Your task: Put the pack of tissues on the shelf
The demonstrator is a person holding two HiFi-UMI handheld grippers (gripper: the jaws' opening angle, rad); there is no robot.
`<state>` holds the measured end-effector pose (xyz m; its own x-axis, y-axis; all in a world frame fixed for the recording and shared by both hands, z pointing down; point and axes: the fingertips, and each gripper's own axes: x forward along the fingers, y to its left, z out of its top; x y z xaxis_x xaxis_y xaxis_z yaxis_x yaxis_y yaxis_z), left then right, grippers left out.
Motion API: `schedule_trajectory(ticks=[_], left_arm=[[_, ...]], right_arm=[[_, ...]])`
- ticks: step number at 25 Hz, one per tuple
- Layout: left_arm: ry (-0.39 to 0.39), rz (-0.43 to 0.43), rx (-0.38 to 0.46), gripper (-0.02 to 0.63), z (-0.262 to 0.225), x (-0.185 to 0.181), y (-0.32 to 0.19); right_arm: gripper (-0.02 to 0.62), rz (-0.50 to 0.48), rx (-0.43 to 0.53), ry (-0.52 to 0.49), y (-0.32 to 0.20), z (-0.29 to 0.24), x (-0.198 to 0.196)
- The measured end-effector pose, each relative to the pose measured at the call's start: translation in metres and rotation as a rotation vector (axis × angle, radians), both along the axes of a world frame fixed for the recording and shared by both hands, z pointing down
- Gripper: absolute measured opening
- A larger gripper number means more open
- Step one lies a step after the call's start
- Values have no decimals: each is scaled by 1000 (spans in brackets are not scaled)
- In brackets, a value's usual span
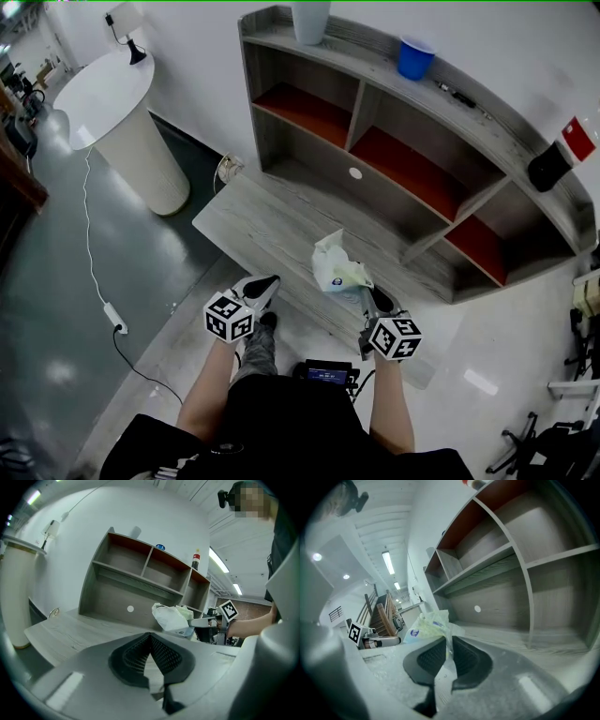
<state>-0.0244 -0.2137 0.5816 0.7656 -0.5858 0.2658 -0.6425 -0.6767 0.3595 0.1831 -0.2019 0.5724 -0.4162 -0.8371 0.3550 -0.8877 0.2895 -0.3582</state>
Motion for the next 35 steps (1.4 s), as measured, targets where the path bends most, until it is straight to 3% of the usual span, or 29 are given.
schedule_trajectory(ticks=[21,27,35], left_arm=[[4,266,25,2,-17,-12,-163],[7,346,26,2,-14,-6,-181],[21,366,21,2,-9,14,-186]], right_arm=[[25,231,-4,28,-109,-11,-34],[25,312,-6,27,-112,-10,-38],[25,347,-21,32,-105,-6,-33]])
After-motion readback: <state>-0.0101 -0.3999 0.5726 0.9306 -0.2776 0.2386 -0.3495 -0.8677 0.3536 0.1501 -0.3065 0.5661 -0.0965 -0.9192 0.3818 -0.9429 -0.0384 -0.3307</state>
